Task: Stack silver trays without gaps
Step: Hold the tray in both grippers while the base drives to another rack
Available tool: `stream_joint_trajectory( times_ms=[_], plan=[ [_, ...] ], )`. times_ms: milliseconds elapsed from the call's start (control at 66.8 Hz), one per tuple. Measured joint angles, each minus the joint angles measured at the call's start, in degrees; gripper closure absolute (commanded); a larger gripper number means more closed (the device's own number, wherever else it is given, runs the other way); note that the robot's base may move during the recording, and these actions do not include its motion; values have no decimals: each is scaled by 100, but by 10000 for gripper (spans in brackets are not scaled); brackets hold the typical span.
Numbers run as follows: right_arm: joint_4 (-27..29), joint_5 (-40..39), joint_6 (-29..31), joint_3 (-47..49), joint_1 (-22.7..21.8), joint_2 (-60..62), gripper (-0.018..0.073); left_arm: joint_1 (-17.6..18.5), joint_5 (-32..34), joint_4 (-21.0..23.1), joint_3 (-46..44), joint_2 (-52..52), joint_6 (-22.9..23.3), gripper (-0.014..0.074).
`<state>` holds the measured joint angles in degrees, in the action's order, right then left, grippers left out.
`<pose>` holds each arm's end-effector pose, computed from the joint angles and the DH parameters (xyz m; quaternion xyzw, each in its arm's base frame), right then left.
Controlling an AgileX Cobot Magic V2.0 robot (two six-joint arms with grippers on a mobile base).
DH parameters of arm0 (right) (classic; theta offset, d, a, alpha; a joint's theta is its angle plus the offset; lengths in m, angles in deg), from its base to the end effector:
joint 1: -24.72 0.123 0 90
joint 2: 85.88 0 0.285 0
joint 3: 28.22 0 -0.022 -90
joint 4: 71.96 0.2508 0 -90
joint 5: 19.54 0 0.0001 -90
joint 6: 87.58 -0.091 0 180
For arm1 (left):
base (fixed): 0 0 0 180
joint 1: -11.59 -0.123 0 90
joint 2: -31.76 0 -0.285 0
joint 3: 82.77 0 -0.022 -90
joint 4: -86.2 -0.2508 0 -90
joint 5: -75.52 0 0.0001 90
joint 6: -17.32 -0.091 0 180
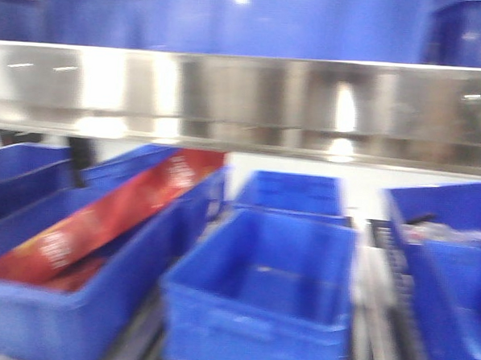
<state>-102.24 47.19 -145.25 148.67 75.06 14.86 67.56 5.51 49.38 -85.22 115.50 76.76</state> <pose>0.1842 0.1561 0.3913 0.0240 0.9308 0.0560 0.3605 0.1849 -0.1822 0.4030 0.0032 0.9197 -0.0309 0.3913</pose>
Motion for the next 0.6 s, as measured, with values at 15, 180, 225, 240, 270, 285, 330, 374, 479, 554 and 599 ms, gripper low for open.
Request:
stream_joint_trajectory(
  times_ms=[15,180,225,240,270,285,330,374,479,554,599],
  plan=[
    [0,0,0,0,0,0,577,0,0,0,0,0,0,612],
    [0,0,0,0,0,0,577,0,0,-11,0,0,0,612],
    [0,0,0,0,0,0,577,0,0,-11,0,0,0,612],
    [0,0,0,0,0,0,577,0,0,-11,0,0,0,612],
    [0,0,0,0,0,0,577,0,0,-11,0,0,0,612],
    [0,0,0,0,0,0,577,0,0,-11,0,0,0,612],
    [0,0,0,0,0,0,577,0,0,-11,-1,0,0,612],
    [0,0,0,0,0,0,577,0,0,-11,-1,0,0,612],
    [0,0,0,0,0,0,577,0,0,-11,-1,0,0,612],
    [0,0,0,0,0,0,577,0,0,-11,-1,0,0,612],
    [0,0,0,0,0,0,577,0,0,-11,-1,0,0,612]
  ],
)
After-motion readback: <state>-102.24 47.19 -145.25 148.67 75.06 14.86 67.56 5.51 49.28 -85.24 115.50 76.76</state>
